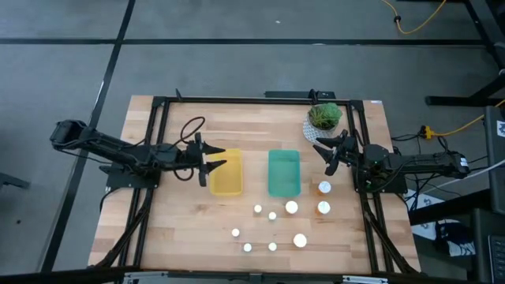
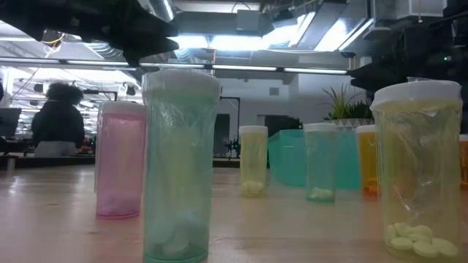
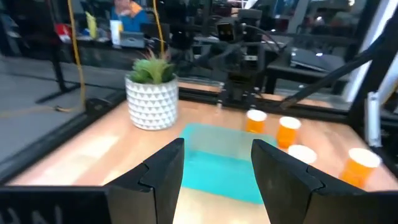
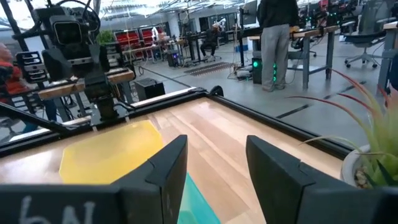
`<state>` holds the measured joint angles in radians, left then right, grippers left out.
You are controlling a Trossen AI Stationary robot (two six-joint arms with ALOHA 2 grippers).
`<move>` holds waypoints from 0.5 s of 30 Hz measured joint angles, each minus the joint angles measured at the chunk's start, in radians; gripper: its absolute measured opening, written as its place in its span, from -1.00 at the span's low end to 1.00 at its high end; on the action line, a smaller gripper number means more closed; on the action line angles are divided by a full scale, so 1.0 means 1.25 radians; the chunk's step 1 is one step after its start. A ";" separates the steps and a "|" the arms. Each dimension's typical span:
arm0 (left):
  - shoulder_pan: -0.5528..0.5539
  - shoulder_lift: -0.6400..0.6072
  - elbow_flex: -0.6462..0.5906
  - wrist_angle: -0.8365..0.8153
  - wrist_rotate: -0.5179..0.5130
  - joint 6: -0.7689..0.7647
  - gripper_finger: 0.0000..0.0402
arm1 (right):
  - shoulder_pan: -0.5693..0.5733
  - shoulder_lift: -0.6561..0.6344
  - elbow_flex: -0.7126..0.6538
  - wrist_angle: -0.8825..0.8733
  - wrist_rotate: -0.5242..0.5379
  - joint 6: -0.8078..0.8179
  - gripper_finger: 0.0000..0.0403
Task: Pick and place medicine bottles into bin by pill shape (circle, oval)
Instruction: Put the small pink pill bottle into the yellow bin
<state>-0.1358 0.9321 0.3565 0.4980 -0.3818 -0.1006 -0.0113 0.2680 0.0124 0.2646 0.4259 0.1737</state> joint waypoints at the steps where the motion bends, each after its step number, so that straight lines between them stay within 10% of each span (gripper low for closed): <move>1: 0.004 0.000 0.000 0.008 -0.012 0.003 -0.10 | 0.000 0.000 0.000 -0.002 0.000 -0.001 -0.17; 10: 0.082 0.000 0.000 0.055 -0.198 0.002 -0.10 | 0.001 0.000 0.000 0.050 0.017 -0.018 -0.17; 15: 0.132 0.000 0.033 0.035 -0.162 0.150 -0.10 | 0.000 0.004 0.050 0.043 0.026 -0.111 -0.17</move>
<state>0.0288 0.9317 0.3981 0.5414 -0.5845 0.0866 -0.0109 0.2734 0.0747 0.3177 0.4587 0.0355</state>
